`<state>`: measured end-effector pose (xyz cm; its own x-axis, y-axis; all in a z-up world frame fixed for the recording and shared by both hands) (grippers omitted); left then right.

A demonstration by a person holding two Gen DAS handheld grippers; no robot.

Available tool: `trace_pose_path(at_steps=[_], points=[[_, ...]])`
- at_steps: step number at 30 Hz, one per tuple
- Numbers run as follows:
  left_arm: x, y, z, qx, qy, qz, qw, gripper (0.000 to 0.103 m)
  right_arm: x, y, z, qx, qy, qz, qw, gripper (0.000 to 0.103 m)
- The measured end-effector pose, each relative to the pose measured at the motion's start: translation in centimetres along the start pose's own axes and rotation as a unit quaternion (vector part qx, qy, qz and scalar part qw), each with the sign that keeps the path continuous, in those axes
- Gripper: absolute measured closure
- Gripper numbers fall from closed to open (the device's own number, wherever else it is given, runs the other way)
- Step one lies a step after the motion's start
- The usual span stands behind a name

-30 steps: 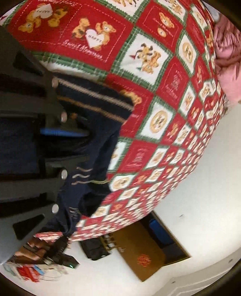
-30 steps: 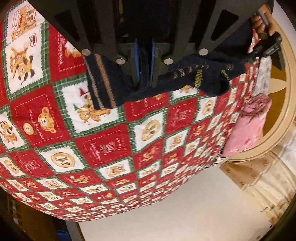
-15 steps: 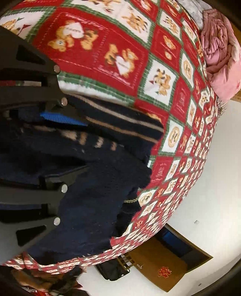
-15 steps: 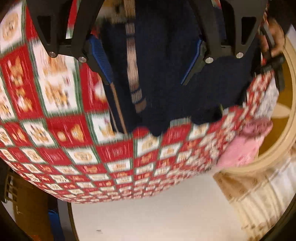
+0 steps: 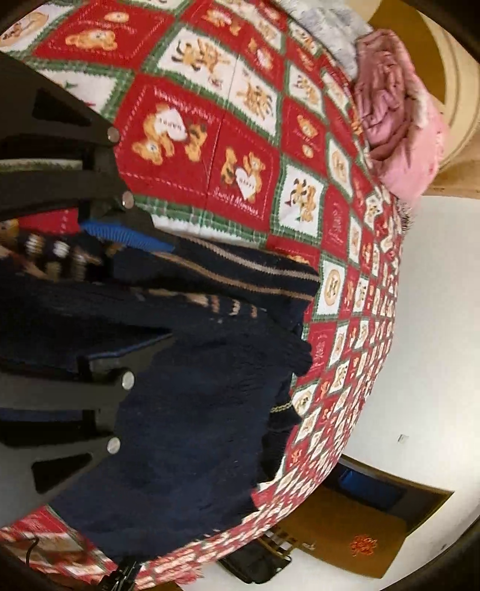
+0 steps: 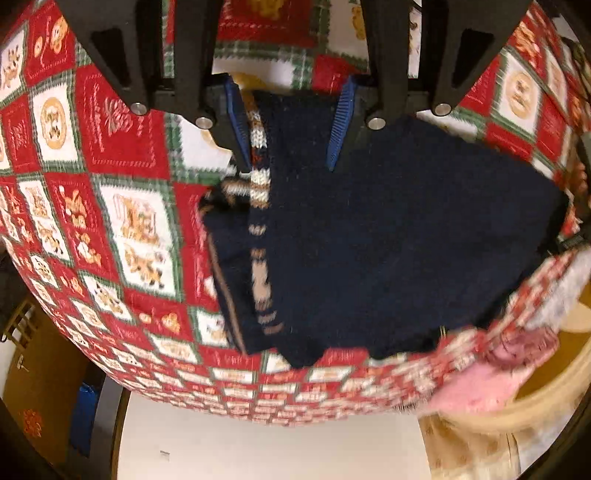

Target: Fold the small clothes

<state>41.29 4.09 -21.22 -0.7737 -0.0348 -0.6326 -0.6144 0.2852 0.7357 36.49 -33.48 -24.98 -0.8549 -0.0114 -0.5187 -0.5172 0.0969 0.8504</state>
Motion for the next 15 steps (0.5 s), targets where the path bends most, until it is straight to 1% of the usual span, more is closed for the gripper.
trace_pose_path(at_steps=[1, 3, 5, 7, 10, 13, 15], points=[[0.2, 0.0, 0.2, -0.009, -0.004, 0.000, 1.0000, 0.050, 0.3, -0.3, 0.0, 0.006, 0.002, 0.005, 1.000, 0.077], [0.7, -0.1, 0.7, -0.015, -0.002, 0.009, 0.9998, 0.046, 0.9, -0.7, -0.3, 0.017, 0.001, 0.009, 1.000, 0.077], [1.2, -0.3, 0.9, -0.016, 0.001, 0.013, 0.9998, 0.041, 1.3, -0.7, -0.6, 0.009, -0.013, 0.013, 1.000, 0.077], [1.4, -0.1, 0.9, -0.021, -0.005, 0.010, 0.9997, 0.037, 1.5, -0.7, -0.6, 0.008, -0.018, 0.016, 1.000, 0.077], [1.8, 0.0, 0.9, -0.022, -0.012, 0.009, 0.9996, 0.036, 1.8, -0.6, -0.2, 0.024, -0.006, 0.018, 1.000, 0.077], [2.5, 0.0, 1.0, -0.022, -0.013, 0.015, 0.9996, 0.031, 1.8, -0.4, 0.0, 0.035, 0.002, 0.023, 0.999, 0.077], [2.7, 0.1, 1.1, -0.016, -0.006, 0.016, 0.9997, 0.031, 1.4, 0.2, -0.2, 0.045, -0.007, 0.021, 0.999, 0.077]])
Point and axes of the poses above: each gripper's, at about its wrist camera, not at the fingertips, and y roughly against the way its jaws point, z to its left, x to its underside, the point moved 8 cm from there along -y, roughly the way its jaws point, and after that the axes turned 8 degrees about x, right-handed, at the moved point
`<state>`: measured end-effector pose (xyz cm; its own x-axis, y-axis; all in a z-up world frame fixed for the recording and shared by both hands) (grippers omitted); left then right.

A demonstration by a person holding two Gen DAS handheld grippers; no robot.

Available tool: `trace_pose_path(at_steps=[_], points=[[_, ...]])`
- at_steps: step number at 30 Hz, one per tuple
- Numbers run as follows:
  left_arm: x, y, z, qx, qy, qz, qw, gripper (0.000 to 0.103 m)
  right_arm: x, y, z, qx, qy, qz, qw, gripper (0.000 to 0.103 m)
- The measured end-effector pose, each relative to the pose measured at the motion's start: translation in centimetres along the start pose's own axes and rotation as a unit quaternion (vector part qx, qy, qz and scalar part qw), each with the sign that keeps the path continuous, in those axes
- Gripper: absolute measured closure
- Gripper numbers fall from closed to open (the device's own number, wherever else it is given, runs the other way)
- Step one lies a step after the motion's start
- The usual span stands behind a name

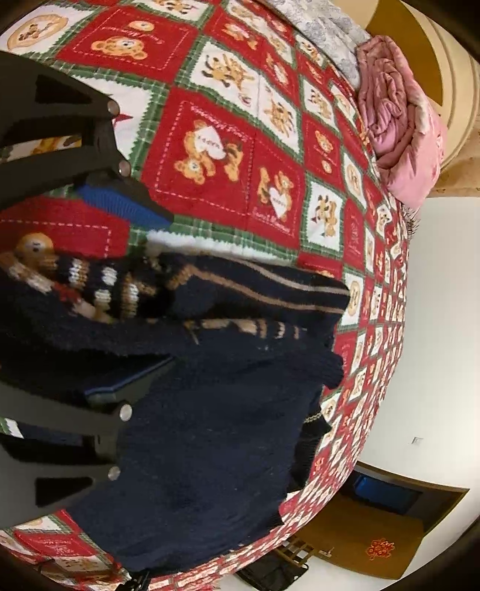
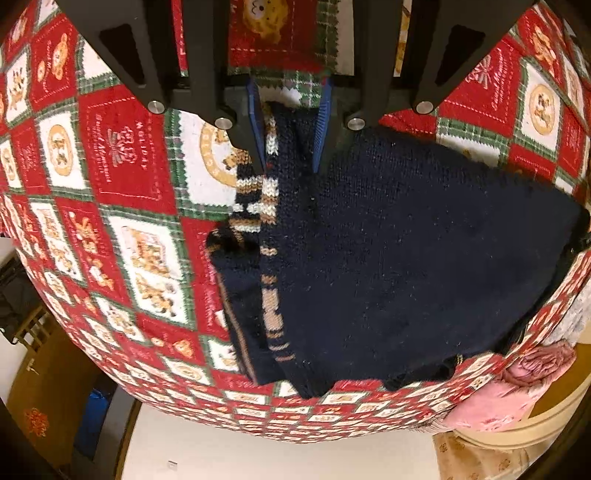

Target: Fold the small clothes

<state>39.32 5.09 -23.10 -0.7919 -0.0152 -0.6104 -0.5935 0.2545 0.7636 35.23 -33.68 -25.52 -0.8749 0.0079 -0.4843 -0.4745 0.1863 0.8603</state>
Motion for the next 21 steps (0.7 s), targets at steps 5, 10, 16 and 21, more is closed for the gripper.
trace_pose_path(at_steps=[5, 10, 16, 21], points=[[0.4, 0.1, 0.0, 0.006, -0.004, 0.007, 0.9999, 0.030, -1.7, 3.2, 0.3, 0.020, -0.012, -0.050, 0.998, 0.074], [0.6, 0.3, 0.0, 0.007, -0.008, 0.010, 0.9999, 0.030, -3.1, 4.0, 3.7, 0.005, 0.020, -0.069, 0.997, 0.073], [1.2, 0.7, 0.0, 0.009, -0.015, 0.011, 0.9998, 0.027, -2.0, 1.3, 6.0, -0.022, 0.030, -0.037, 0.999, 0.073], [1.2, 1.1, 0.0, 0.007, -0.020, 0.014, 0.9997, 0.027, -0.3, 0.2, 5.8, -0.028, 0.037, -0.028, 0.999, 0.071]])
Point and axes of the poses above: each gripper's, at about its wrist camera, not at the fingertips, and y roughly against the way its jaws point, z to its left, x to its underside, the point moved 8 cm from there along -y, roughly the way its jaws point, and after that the axes turned 8 degrees about x, right-handed, at the moved point
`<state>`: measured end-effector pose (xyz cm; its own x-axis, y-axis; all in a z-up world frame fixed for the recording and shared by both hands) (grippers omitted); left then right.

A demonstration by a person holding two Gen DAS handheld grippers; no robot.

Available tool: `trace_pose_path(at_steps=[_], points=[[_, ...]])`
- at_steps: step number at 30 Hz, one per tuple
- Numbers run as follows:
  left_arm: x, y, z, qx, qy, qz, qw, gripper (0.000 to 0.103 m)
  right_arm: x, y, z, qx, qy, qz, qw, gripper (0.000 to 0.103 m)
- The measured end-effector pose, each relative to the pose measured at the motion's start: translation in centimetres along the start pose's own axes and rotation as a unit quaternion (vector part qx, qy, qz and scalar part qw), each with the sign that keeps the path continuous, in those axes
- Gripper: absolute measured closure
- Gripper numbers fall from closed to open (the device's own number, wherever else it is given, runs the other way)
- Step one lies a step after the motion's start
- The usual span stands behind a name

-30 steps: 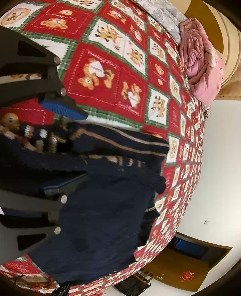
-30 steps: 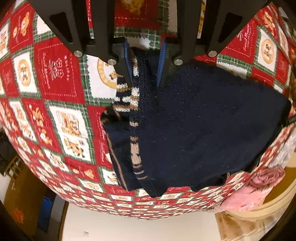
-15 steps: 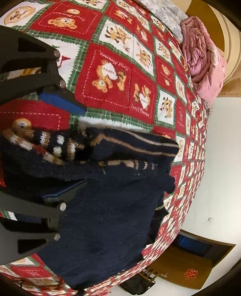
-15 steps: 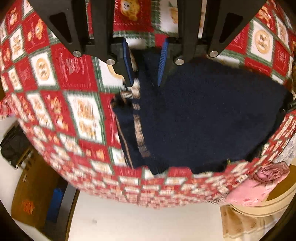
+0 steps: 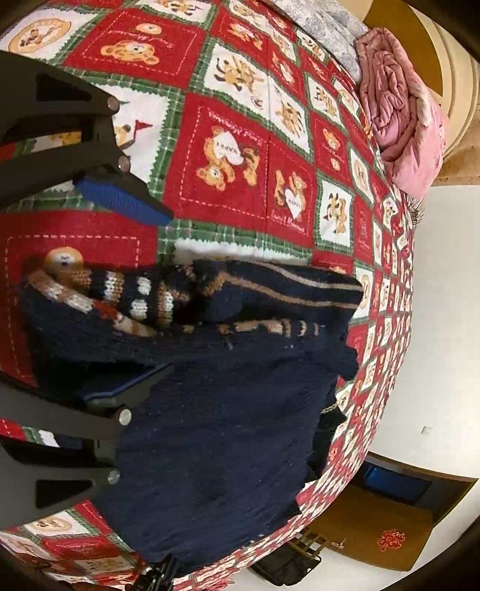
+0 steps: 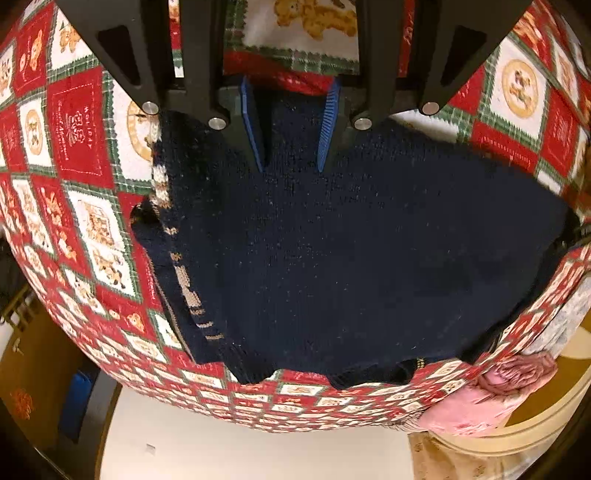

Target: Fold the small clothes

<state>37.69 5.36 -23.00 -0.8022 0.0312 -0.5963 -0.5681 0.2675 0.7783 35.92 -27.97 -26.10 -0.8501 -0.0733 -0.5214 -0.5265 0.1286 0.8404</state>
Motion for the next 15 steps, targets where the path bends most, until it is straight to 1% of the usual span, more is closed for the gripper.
trace_pose_path(at_steps=[3, 5, 6, 7, 10, 12, 13, 14, 15], points=[[-1.6, 0.9, 0.1, -0.011, -0.001, -0.016, 0.9998, 0.027, -0.2, 0.7, -0.1, -0.008, -0.007, -0.009, 1.000, 0.068], [-3.3, 1.3, 0.1, -0.020, -0.006, -0.031, 0.9993, 0.027, -0.8, 1.4, -0.1, -0.008, -0.007, -0.025, 1.000, 0.061], [-4.4, 1.3, 0.1, -0.027, -0.010, -0.035, 0.9990, 0.027, -1.2, 1.7, 0.1, -0.009, -0.004, -0.036, 0.999, 0.054], [-5.3, 1.1, 0.1, -0.034, -0.011, -0.038, 0.9986, 0.027, -1.4, 1.9, 0.3, -0.008, -0.001, -0.041, 0.999, 0.052], [-8.0, -0.1, -0.2, -0.044, -0.017, -0.038, 0.9982, 0.026, -1.4, 1.4, 1.2, -0.006, 0.008, -0.043, 0.999, 0.052], [-9.4, -1.4, -0.5, -0.045, -0.015, -0.029, 0.9985, 0.026, -0.8, 0.6, 1.6, -0.005, 0.014, -0.037, 0.999, 0.052], [-10.0, -2.1, -0.7, -0.053, -0.017, -0.026, 0.9981, 0.026, -0.5, 0.2, 1.7, -0.001, 0.017, -0.036, 0.999, 0.052], [-10.6, -2.7, -0.9, -0.059, -0.020, -0.025, 0.9978, 0.026, -0.3, 0.1, 1.7, 0.001, 0.019, -0.042, 0.999, 0.052], [-11.1, -3.6, -1.2, -0.056, -0.024, -0.021, 0.9979, 0.026, -0.1, 0.2, 1.7, 0.003, 0.021, -0.051, 0.998, 0.052]])
Point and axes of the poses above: each gripper's, at about its wrist camera, not at the fingertips, and y roughly against the way its jaws point, z to its left, x to its underside, the point moved 8 cm from there along -y, roughly the way its jaws point, and after that the axes turned 8 degrees about x, right-handed, at the moved point
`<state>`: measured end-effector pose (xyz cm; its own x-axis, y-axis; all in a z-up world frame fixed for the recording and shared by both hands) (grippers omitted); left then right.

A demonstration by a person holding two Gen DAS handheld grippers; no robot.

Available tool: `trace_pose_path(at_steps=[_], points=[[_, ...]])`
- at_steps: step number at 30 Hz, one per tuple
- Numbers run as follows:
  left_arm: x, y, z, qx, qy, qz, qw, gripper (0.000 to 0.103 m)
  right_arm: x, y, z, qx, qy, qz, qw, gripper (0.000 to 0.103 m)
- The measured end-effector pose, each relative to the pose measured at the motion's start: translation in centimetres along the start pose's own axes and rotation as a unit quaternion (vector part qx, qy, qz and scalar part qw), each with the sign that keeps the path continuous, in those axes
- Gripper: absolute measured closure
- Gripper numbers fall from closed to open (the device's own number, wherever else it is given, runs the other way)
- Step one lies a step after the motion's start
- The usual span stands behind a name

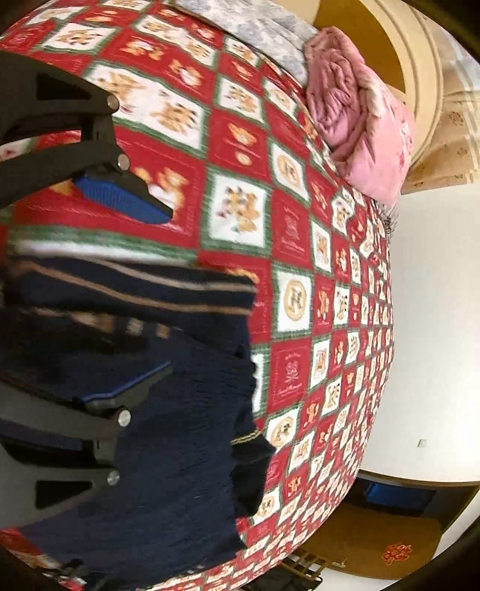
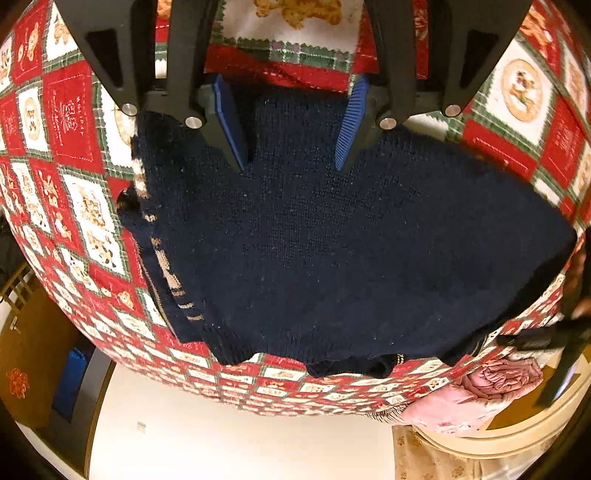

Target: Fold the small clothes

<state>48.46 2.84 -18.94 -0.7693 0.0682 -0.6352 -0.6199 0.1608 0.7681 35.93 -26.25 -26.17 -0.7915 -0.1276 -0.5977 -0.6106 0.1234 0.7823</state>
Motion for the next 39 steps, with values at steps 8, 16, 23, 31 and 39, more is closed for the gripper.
trace_pose_path(at_steps=[8, 16, 23, 31, 39], points=[[1.1, -4.9, 4.9, -0.091, 0.070, 0.049, 0.9922, 0.020, 0.4, 0.0, 0.3, 0.009, 0.012, -0.024, 1.000, 0.050], [1.9, 0.4, 4.0, -0.064, 0.078, -0.011, 0.9948, 0.022, 0.3, 0.7, -0.1, 0.005, 0.000, -0.031, 1.000, 0.048], [6.3, 3.8, 2.9, -0.031, 0.049, -0.006, 0.9983, 0.021, 0.0, 1.6, -0.1, 0.005, -0.004, -0.044, 0.999, 0.048], [11.2, 3.9, 2.3, 0.011, 0.067, 0.021, 0.9975, 0.021, 0.9, 0.7, -1.0, 0.019, -0.019, -0.010, 1.000, 0.048], [12.5, 4.5, 1.9, 0.026, 0.055, 0.017, 0.9980, 0.018, 1.0, 1.4, -0.8, 0.035, -0.019, 0.005, 0.999, 0.046]])
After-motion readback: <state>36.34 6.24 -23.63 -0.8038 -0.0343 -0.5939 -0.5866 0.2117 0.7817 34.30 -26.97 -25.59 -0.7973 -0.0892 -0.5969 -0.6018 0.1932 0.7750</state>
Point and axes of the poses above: each gripper's, at about its wrist camera, not at the fingertips, and y roughly against the way its jaws point, z to its left, x to its underside, the point moved 8 cm from there along -y, roughly the way its jaws point, and after that the axes turned 8 degrees about x, right-handed, at the moved point
